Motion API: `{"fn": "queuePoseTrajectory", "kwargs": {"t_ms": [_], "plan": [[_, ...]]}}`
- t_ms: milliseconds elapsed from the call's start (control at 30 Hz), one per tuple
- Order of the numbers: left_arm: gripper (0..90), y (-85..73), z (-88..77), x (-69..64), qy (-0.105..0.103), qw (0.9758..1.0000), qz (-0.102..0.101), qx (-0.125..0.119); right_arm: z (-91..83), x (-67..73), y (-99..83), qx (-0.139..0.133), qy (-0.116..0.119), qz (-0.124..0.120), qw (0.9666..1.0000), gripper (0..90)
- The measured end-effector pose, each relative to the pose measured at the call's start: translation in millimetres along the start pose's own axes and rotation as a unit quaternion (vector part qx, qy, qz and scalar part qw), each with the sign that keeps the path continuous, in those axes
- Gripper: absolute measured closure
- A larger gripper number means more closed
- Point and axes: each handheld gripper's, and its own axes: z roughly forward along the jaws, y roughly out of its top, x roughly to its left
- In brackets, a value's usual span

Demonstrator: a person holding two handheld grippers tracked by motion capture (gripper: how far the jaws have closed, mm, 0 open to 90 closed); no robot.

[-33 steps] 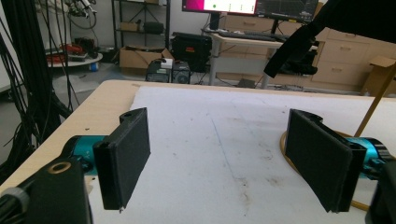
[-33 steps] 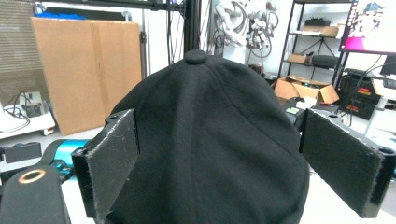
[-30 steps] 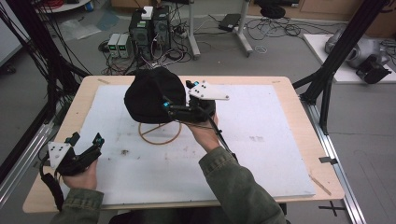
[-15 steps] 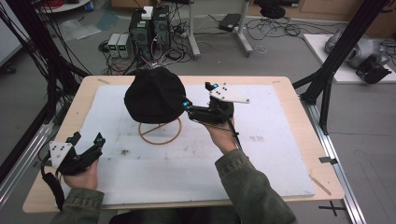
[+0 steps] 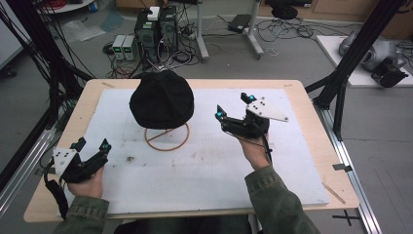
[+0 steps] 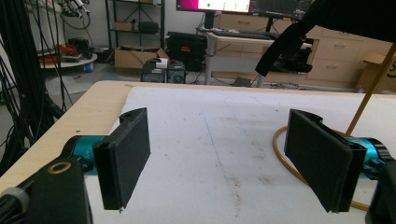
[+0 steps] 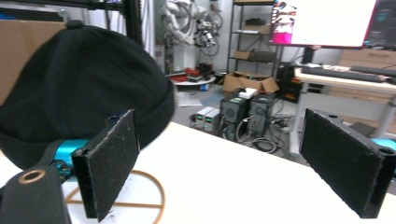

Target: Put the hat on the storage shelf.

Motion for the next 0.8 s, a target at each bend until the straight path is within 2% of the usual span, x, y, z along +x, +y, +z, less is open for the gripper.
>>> {"fn": "queuePoseTrajectory", "kwargs": {"t_ms": [267, 667, 800], "plan": [[22.8, -0.3, 0.1, 0.4, 0.0, 1.0, -0.003, 0.002, -21.7, -22.4, -12.6, -0.003, -0.045, 0.008, 0.9989, 11.4], [22.8, -0.7, -0.5, 0.8, 0.002, 1.0, -0.003, 0.003, -45.2, -50.7, -39.1, 0.01, -0.083, 0.026, 0.9962, 11.4], [22.8, -1.0, -0.8, 0.8, 0.005, 1.0, -0.004, 0.004, -53.4, -60.1, -50.5, 0.014, -0.103, 0.038, 0.9938, 11.4]]}}
